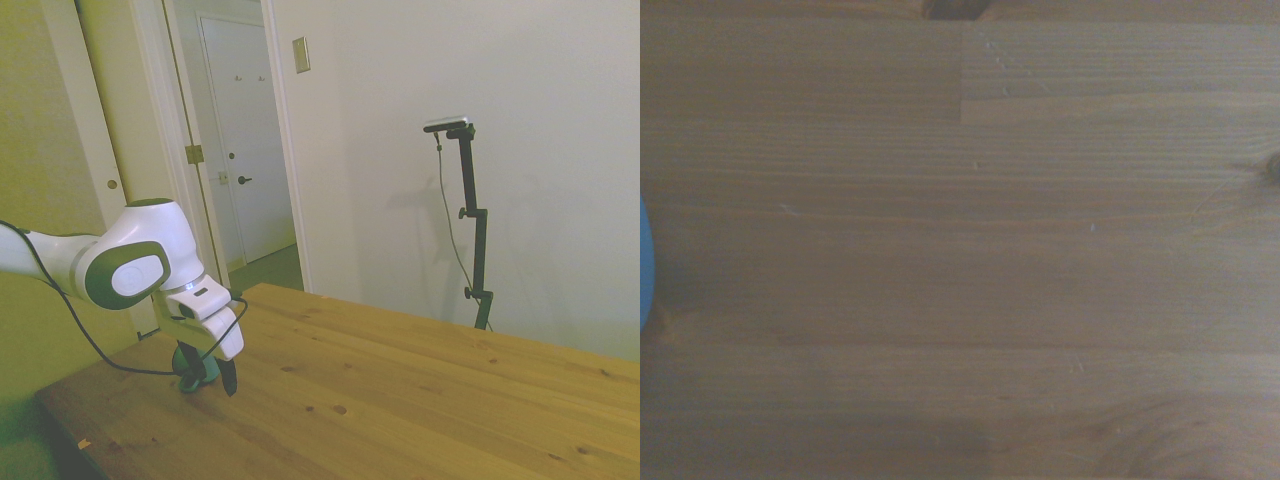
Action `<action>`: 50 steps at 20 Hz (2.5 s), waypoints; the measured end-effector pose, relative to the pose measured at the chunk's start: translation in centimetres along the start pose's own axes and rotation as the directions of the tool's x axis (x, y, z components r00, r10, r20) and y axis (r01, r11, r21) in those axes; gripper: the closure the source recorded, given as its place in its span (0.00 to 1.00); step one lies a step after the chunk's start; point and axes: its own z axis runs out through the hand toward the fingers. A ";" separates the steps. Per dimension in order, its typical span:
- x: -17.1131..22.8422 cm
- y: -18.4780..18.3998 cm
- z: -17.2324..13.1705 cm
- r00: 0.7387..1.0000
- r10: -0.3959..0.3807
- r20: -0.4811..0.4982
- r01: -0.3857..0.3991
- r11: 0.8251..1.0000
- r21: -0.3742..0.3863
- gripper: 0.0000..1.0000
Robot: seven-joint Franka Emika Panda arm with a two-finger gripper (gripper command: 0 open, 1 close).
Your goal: Flip the mug upright
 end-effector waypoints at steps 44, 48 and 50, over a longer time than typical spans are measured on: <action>-19.0 -23.1 4.9 0.867 -0.203 -0.455 0.057 0.947 -0.315 0.00; -18.5 -23.2 5.8 0.849 -0.197 -0.490 0.016 0.937 -0.348 0.00; -18.1 -23.2 6.1 0.843 -0.196 -0.501 0.003 0.933 -0.359 0.00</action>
